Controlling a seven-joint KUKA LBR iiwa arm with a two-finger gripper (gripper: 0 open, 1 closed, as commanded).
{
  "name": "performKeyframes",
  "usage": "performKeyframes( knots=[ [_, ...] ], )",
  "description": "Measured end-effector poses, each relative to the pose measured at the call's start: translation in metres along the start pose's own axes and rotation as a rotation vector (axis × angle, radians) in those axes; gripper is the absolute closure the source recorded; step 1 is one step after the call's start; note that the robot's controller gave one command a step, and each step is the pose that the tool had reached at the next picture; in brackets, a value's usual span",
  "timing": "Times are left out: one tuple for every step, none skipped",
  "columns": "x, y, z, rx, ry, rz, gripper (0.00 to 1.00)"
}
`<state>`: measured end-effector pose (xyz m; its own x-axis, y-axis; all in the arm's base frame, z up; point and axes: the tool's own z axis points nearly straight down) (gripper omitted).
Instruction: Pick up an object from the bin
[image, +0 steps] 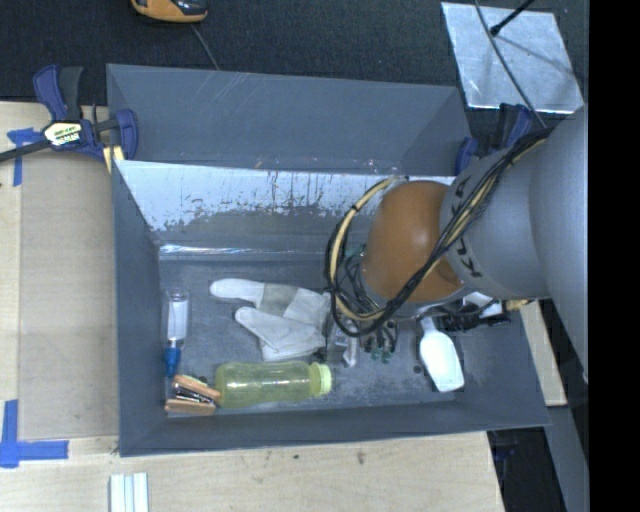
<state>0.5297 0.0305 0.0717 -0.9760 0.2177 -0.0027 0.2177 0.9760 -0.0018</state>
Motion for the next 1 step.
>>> performKeyframes(
  knots=[
    [0.0000,-0.0002,-0.0010,0.000,-0.001,0.001,1.00]
  ],
)
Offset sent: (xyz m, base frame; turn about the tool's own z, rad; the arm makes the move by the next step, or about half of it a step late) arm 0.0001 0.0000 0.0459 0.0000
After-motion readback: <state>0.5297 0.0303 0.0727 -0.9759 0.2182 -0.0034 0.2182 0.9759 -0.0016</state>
